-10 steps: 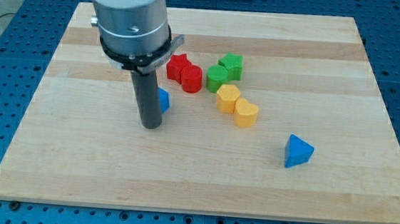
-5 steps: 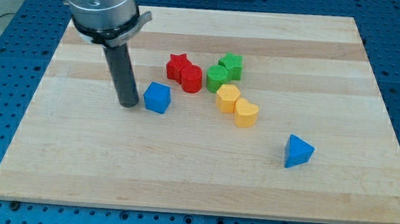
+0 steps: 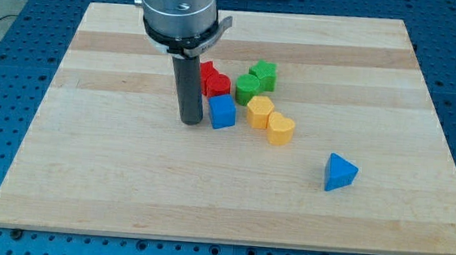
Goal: Place the blue cube to the bottom right of the red circle
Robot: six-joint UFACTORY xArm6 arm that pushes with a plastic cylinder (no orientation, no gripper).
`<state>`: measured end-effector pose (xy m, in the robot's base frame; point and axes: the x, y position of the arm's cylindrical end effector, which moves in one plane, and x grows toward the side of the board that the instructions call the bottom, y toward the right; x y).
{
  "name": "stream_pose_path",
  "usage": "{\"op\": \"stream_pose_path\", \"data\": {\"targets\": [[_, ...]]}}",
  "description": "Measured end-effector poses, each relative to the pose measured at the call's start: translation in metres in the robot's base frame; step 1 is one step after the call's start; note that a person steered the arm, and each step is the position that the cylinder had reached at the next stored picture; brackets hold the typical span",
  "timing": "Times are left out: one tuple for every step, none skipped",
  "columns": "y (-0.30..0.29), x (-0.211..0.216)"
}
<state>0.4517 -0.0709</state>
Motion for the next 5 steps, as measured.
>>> {"op": "stream_pose_path", "data": {"targets": [[0.0058,0.0000],[0.0107,0.0000],[0.0130,0.0000],[0.0130,-0.0005],[0.0130,-0.0005]]}}
